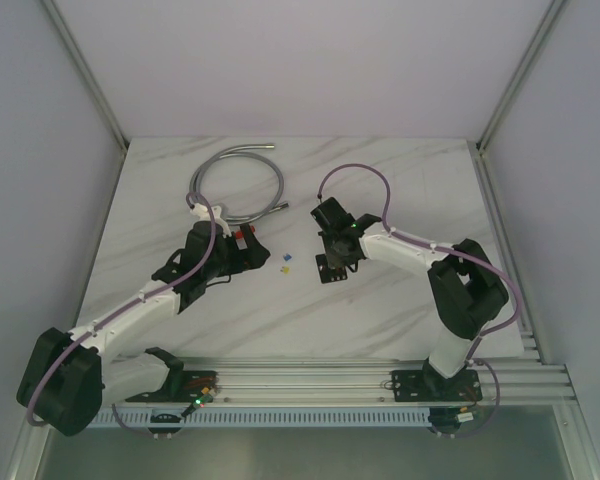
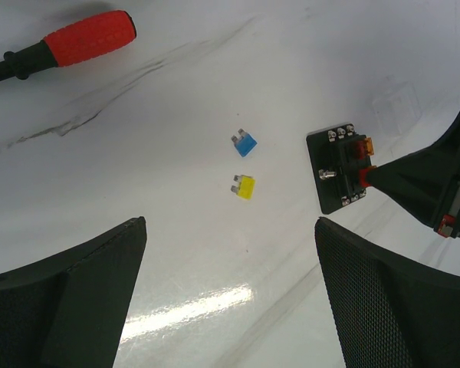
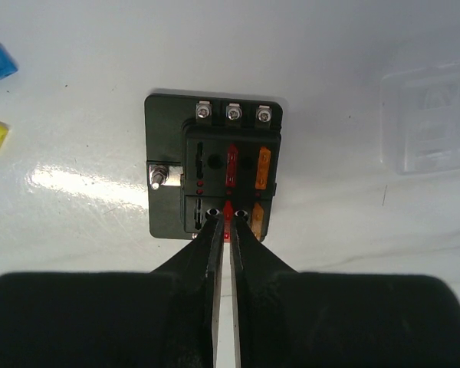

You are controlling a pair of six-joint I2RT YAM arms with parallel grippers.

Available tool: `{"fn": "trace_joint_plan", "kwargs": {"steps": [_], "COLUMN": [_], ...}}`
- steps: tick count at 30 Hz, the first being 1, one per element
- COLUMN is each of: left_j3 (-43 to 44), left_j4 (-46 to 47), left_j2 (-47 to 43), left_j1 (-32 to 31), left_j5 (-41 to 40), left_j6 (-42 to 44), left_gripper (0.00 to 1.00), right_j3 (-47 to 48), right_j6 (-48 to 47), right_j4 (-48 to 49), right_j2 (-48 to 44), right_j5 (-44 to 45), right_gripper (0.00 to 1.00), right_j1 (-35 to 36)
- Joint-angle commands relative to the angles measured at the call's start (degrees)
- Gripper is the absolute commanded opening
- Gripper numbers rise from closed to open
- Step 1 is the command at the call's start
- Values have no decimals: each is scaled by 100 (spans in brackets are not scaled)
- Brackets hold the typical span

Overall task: Snap on the fuse box
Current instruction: Install the fuse at the fuse box base.

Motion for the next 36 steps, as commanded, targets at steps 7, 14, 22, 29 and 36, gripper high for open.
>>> {"fn": "trace_joint_plan", "kwargs": {"steps": [7, 14, 22, 29, 36], "left_j3": [153, 168, 154, 135, 115], "left_j4": [-78, -80, -88, -118, -143], "left_j2": [-61, -36, -60, -112, -167], "left_j1": [42, 48, 45, 48, 50], "left_j5": [63, 58, 82, 69, 97], "left_j6": [-13, -23, -43, -54, -70], "left_gripper": [100, 100, 100, 100, 100], "right_j3": [-206, -494, -466, -879, -889], "right_j6": [106, 84, 62, 127, 55], "right_j4": [-165, -169, -305, -567, -611], "right_j2": [279, 413, 896, 697, 971], "right_j5": [160, 52, -66, -61, 51], "right_gripper": [4, 3, 0, 0, 0], "right_j1": [29, 31, 22, 23, -19]}}
